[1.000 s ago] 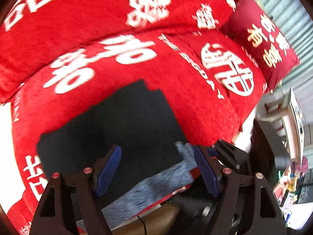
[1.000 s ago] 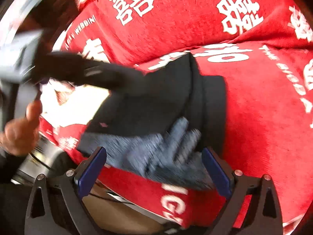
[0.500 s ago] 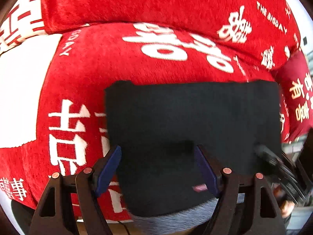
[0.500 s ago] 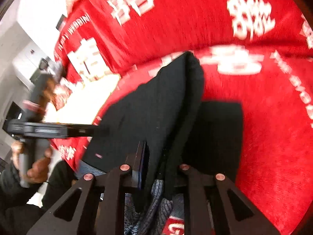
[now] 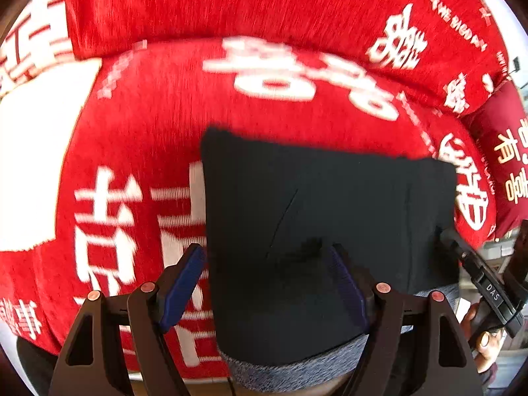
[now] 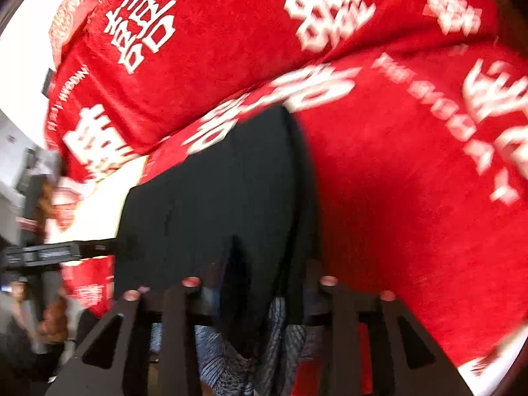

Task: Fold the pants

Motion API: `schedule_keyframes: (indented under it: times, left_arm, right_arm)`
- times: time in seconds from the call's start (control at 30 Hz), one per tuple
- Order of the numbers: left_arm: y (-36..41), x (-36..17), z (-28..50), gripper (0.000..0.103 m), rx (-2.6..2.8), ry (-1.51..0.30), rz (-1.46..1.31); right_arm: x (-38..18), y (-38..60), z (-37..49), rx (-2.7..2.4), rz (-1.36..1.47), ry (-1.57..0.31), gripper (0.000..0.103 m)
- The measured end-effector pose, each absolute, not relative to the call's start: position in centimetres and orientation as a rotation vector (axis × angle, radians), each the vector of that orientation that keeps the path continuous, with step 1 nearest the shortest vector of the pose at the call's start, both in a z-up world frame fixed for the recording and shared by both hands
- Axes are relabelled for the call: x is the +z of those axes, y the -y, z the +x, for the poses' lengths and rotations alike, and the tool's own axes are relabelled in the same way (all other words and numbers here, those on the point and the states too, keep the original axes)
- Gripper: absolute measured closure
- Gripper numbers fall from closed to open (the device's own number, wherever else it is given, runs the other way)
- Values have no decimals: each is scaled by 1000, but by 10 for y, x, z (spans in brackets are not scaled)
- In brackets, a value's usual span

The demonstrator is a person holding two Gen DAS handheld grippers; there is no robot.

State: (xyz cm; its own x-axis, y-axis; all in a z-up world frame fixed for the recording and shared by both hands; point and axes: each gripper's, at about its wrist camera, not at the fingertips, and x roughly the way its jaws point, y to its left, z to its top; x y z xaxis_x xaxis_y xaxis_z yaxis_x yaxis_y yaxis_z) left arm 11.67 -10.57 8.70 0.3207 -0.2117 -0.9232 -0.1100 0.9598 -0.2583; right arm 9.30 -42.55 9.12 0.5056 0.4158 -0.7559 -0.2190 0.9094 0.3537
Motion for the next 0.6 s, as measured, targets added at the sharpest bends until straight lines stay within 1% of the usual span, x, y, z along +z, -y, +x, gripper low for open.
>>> schedule_keyframes:
  times: [0.03, 0.07, 0.13, 0.2, 0.27, 0.4, 0.47, 0.53, 0.6]
  left_arm:
    - [106, 91, 119, 25, -74, -1234, -297]
    - [108, 93, 123, 25, -82, -1227, -297]
    - [115, 93, 133, 25, -86, -1222, -293]
    - [121, 90, 145, 25, -74, -1219, -284]
    - [126, 86, 155, 25, -58, -1212, -250]
    - [130, 64, 173, 25, -48, -1272, -189]
    - [135, 60, 174, 13, -69, -1278, -171]
    - [144, 57, 173, 9, -81, -1285, -117]
    - [147, 60, 170, 9, -73, -1278, -93]
  right_arm:
    - [105, 421, 92, 364, 173, -919, 51]
    - [114, 417, 92, 362, 148, -887, 42]
    - [130, 400, 99, 399, 112, -840, 32]
    - [136, 381, 108, 437, 74, -830, 31]
    - [128, 359, 122, 517, 49, -862, 31]
    - [80, 346, 163, 447, 0, -1046, 32]
    - [68, 352, 172, 439, 44, -1069, 31]
    - [72, 358, 171, 450, 59, -1078, 31]
    - [81, 362, 163, 425, 27, -1082, 31]
